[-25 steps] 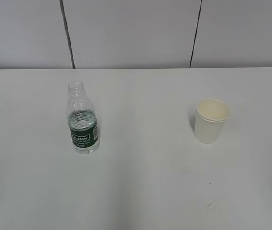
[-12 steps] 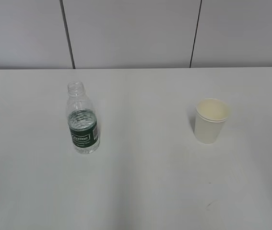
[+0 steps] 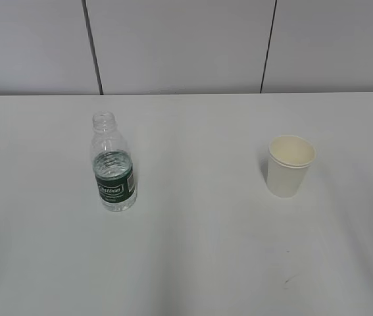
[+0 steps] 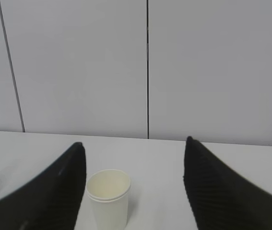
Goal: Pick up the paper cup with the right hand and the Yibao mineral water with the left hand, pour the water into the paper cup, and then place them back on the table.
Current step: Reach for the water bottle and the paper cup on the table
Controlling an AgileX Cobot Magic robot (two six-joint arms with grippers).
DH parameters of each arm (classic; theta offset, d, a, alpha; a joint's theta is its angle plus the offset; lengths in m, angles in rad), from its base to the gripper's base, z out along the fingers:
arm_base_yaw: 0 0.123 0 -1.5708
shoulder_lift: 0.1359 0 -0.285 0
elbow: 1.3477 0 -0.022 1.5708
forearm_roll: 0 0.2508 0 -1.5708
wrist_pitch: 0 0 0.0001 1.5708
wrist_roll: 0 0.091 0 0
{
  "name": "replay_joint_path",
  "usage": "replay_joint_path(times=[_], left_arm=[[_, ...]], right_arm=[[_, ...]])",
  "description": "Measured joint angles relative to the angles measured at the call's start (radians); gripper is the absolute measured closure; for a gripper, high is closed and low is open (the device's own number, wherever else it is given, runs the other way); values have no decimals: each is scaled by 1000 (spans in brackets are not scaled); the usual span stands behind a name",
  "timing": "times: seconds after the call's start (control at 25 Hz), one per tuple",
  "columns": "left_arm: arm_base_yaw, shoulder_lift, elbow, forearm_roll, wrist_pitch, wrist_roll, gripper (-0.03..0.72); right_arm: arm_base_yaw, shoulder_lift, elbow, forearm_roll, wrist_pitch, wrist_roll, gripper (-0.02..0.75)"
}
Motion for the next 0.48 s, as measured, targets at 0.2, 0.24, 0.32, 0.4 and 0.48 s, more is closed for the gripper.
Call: replay_joint_path(times=[0.2, 0.24, 0.32, 0.4, 0.48], left_arm=[[0, 0, -30, 0, -62, 0, 157], [0, 0, -36, 0, -107, 0, 157], [0, 6, -42, -6, -195, 2, 157], [0, 40, -42, -28, -273, 29, 157], [0, 103, -42, -85, -346, 97, 157]], right_arm=[[0, 132, 11, 0, -99, 0, 232], [0, 172, 11, 0, -119, 0, 232], [0, 250, 11, 0, -175, 0, 232], [0, 335, 11, 0, -238, 0, 232], [0, 436, 11, 0, -319, 0, 232]])
